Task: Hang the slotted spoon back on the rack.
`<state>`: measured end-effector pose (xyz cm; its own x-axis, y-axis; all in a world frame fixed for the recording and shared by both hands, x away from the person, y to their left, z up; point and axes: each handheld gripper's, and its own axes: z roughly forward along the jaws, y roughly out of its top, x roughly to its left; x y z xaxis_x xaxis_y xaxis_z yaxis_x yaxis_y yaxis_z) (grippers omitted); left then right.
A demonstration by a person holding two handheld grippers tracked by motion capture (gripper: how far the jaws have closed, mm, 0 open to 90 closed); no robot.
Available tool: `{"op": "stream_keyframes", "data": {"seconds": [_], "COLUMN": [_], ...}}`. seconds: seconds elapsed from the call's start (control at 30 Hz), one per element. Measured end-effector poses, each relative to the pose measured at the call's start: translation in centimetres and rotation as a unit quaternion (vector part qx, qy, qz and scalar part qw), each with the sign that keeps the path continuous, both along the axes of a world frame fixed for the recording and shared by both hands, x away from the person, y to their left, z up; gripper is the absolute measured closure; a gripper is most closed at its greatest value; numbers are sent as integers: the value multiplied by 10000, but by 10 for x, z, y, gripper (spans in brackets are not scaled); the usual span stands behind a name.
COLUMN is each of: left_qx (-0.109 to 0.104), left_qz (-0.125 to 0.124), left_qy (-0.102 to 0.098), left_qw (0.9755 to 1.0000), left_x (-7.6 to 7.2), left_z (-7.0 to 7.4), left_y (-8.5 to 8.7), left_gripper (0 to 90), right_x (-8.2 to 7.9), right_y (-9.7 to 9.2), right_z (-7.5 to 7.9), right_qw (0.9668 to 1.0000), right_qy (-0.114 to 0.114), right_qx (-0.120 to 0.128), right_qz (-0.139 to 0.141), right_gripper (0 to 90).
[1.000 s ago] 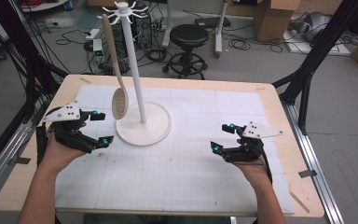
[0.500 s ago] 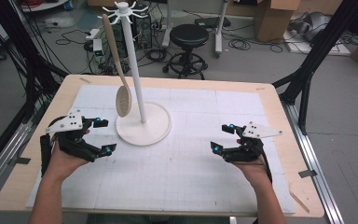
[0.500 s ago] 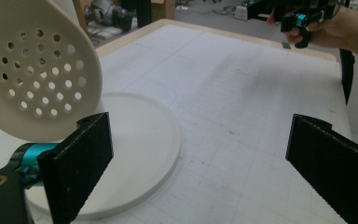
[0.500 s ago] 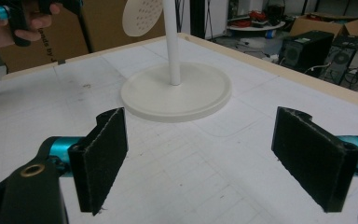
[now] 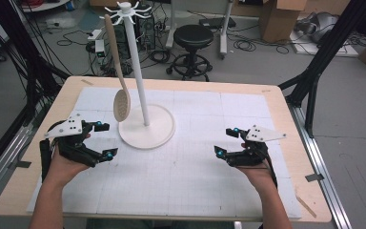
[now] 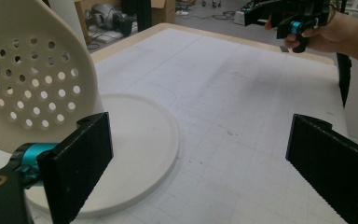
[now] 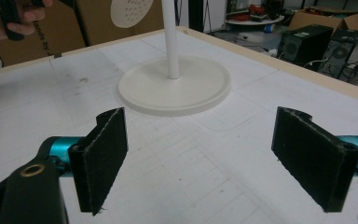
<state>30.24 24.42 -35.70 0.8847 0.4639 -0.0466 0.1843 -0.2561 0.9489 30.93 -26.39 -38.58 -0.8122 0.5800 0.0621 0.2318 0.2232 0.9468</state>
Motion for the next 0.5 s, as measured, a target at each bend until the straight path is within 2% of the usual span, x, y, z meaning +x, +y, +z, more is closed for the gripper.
{"op": "stream_keyframes", "data": {"seconds": [0.2, 0.5], "left_qx": [-1, 21], "left_qz": [-47, -8], "left_qy": [82, 95], "left_qw": [10000, 10000], "left_x": [2, 1], "left_z": [-3, -5], "left_y": [-2, -2], "left_gripper": [77, 77], "right_x": [1, 2], "right_y": [-1, 1], "right_z": [-1, -2], "right_qw": [10000, 10000], "right_qy": [-20, 0], "right_qx": [11, -20], "right_qz": [9, 25], "right_gripper": [179, 179]}}
